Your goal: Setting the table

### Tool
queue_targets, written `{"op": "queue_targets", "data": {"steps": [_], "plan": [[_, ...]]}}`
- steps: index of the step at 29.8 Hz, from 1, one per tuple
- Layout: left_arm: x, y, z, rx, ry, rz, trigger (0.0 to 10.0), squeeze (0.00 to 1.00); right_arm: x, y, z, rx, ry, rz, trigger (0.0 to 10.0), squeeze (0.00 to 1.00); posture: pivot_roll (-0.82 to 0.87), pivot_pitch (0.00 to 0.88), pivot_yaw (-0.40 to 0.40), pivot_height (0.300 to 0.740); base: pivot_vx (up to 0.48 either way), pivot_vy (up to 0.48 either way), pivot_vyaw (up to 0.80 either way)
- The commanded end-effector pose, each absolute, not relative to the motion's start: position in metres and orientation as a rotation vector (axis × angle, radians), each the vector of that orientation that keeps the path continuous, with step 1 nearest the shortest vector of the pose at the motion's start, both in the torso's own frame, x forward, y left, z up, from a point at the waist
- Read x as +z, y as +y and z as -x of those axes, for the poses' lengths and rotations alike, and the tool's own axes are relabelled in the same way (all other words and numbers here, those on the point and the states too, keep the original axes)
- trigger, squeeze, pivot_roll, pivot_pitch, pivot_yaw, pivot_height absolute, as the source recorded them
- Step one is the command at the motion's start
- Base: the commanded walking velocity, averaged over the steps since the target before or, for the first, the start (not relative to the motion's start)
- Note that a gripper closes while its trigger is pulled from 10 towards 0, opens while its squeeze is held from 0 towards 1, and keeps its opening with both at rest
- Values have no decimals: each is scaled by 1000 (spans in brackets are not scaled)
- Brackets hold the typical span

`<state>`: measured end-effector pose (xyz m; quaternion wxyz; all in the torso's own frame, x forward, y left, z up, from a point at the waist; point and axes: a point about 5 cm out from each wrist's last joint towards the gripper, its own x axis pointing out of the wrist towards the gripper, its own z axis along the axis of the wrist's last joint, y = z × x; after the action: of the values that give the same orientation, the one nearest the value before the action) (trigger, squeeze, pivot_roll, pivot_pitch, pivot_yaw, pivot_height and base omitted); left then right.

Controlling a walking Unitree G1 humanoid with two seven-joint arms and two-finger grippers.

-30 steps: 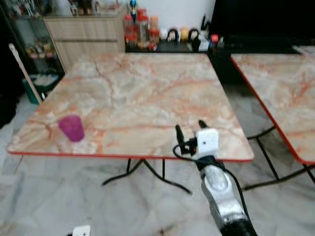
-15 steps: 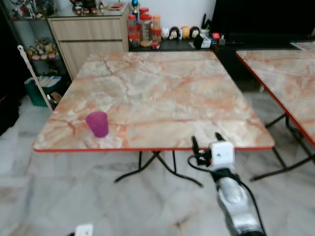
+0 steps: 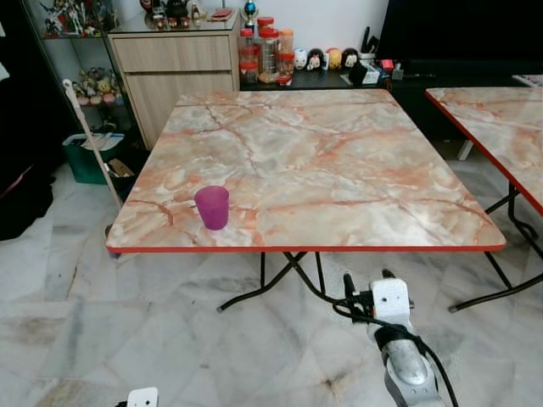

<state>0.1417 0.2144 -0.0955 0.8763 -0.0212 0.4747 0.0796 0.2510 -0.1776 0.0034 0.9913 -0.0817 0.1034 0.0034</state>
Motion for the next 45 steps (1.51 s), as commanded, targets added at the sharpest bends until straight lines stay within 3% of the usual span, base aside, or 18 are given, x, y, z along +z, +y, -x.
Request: {"op": "queue_targets", "data": {"steps": [1,8,12,22,33,45], "plan": [[-94,212,-145,165,975,50,10000,0,-4,-188,-249,-39,261,147,10000,0,-11,0,23,740,0,0,0],[-92,213,-150,159,952,32,10000,0,-30,-194,-240,-73,448,79,10000,0,-13,0,32,740,0,0,0],[-88,216,-159,179,918,16,10000,0,-50,-202,-224,-138,628,64,10000,0,3,0,32,740,0,0,0],[-85,216,-164,207,894,34,10000,0,-85,-195,-175,-98,921,56,10000,0,12,0,33,740,0,0,0],[-84,214,-169,204,886,41,10000,0,-84,-188,-179,-88,894,-11,10000,0,3,0,46,740,0,0,0],[-77,230,-175,197,863,11,10000,0,-84,-178,-180,-80,876,-35,10000,0,-3,0,60,740,0,0,0]]}}
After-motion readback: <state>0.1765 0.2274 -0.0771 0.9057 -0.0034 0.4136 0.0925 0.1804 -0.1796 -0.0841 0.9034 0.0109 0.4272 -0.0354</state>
